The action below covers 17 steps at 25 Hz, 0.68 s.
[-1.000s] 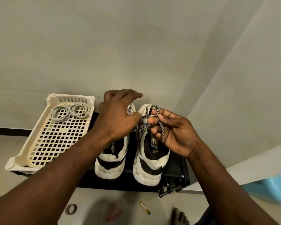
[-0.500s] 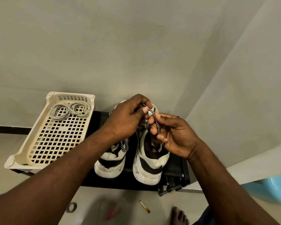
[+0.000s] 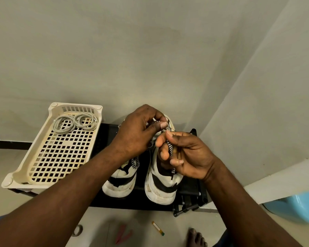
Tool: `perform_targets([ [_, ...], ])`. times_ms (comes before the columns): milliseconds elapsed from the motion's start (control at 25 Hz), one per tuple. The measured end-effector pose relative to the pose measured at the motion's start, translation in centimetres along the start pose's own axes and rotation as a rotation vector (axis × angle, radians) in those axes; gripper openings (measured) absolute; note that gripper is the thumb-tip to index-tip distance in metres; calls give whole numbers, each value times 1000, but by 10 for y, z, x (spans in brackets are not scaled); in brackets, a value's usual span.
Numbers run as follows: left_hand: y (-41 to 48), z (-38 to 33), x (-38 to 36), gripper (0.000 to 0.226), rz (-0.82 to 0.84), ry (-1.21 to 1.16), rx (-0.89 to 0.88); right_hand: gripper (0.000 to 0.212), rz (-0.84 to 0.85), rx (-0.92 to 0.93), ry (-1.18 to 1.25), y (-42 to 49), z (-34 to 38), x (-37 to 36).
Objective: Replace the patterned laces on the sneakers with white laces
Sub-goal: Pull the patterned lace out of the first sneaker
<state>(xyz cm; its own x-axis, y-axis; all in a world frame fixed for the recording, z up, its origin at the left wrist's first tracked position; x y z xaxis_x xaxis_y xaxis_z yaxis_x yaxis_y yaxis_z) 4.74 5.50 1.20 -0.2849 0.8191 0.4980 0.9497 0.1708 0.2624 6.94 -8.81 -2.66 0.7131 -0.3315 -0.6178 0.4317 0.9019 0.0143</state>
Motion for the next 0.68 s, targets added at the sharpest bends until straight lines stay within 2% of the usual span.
perform_targets([
  [80, -1, 0, -5, 20, 32, 72, -38, 26, 7, 48, 37, 2, 3, -2],
  [200, -4, -2, -16, 21, 86, 140, -36, 22, -49, 219, 112, 4, 16, 2],
  [440, -12, -1, -41, 15, 198, -9, 216, 40, -347, 564, 205, -1, 47, 19],
  [480, -12, -1, -43, 16, 220, -72, 261, 40, -425, 619, 111, -4, 53, 28],
  [600, -14, -2, -44, 22, 280, -229, 396, 35, -660, 658, -459, -13, 58, 42],
  [680, -15, -7, -41, 25, 289, -342, 442, 30, -669, 620, -778, -11, 49, 38],
])
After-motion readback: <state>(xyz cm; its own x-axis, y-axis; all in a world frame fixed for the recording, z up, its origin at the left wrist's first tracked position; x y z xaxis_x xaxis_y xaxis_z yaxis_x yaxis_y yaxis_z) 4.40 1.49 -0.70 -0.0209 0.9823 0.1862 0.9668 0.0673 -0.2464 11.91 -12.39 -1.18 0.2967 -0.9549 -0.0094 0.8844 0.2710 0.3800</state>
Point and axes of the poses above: each hand's wrist, its own y-axis towards the middle knuckle, its own x-axis out of the back of the hand, z = x × y, the point moved 5 cm from there along y, towards the middle knuckle, and after that the axes turned 8 degrees about x, right-handed, at the moved point
